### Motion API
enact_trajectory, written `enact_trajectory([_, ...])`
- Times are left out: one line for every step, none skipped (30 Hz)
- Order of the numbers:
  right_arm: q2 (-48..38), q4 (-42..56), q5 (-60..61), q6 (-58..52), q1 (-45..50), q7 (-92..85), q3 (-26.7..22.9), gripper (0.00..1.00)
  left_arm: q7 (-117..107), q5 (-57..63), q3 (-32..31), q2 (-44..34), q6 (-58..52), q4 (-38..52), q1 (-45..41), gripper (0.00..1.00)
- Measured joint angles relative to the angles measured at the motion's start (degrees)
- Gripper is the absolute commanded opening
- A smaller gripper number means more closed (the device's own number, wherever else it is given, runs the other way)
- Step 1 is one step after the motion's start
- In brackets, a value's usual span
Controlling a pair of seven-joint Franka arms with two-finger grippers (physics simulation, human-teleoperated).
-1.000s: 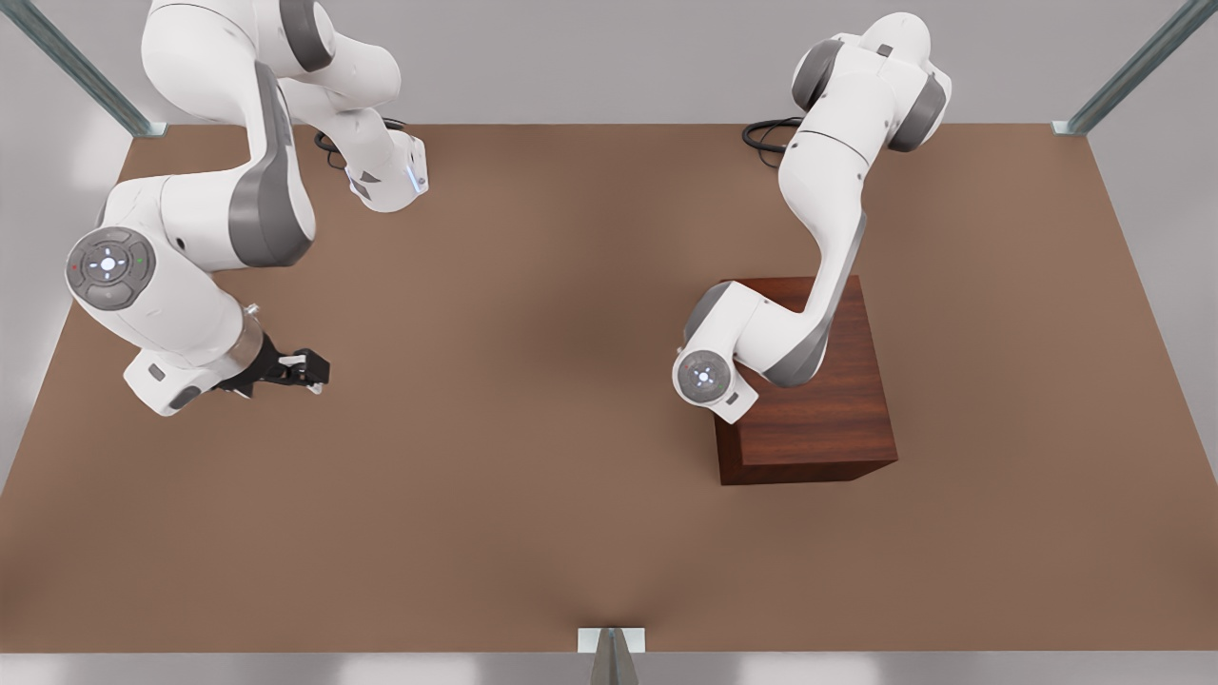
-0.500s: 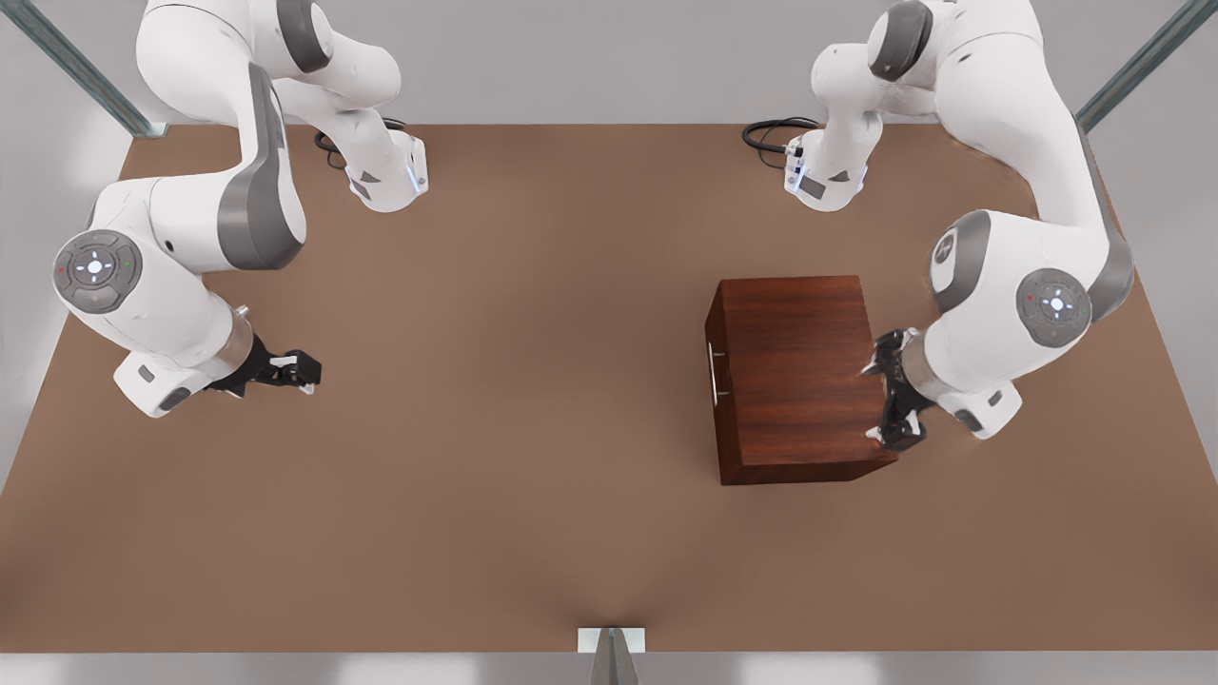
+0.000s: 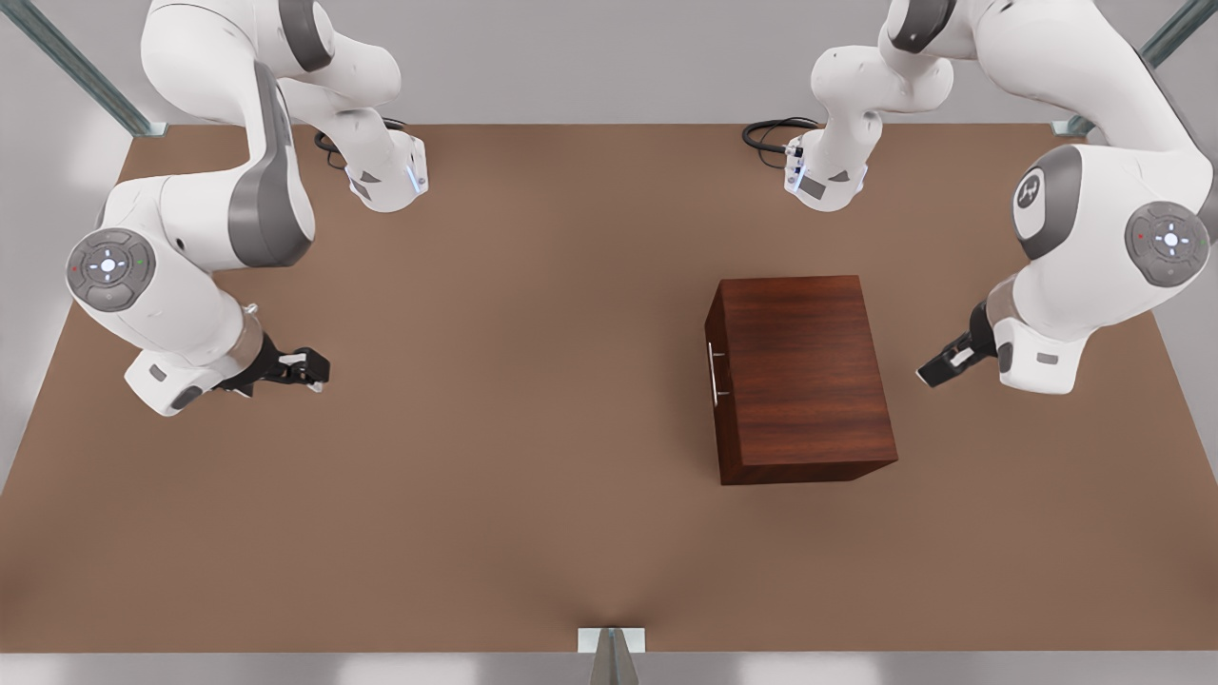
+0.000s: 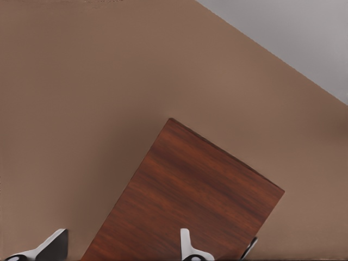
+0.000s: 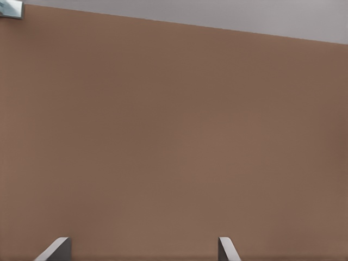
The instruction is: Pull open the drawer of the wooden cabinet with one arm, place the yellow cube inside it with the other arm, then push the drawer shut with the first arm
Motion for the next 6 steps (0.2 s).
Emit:
enact_trajectory([0.0, 0.0, 0.01, 0.0, -0.09, -0.03, -0.05, 1.0, 2.29, 0.02, 0.0, 0.02, -0.09, 0.01, 0.01, 1.0])
enact_trajectory([0.01, 0.0, 0.02, 0.0, -0.19, -0.06, -0.08, 1.0, 4.46, 0.03, 0.0, 0.03, -0.17, 0.01, -0.01, 1.0])
enact_trajectory([0.03, 0.0, 0.03, 0.0, -0.25, -0.09, -0.09, 1.0, 6.51, 0.04, 0.0, 0.04, -0.23, 0.02, -0.02, 1.0])
enact_trajectory([0.04, 0.0, 0.04, 0.0, -0.26, -0.12, -0.1, 1.0, 8.45, 0.05, 0.0, 0.04, -0.28, 0.02, -0.03, 1.0])
enact_trajectory([0.04, 0.0, 0.05, 0.0, -0.29, -0.16, -0.14, 1.0, 10.29, 0.05, 0.0, 0.04, -0.33, 0.02, -0.07, 1.0])
enact_trajectory([0.05, 0.0, 0.06, 0.0, -0.35, -0.19, -0.16, 1.0, 12.03, 0.06, 0.0, 0.04, -0.37, 0.02, -0.1, 1.0])
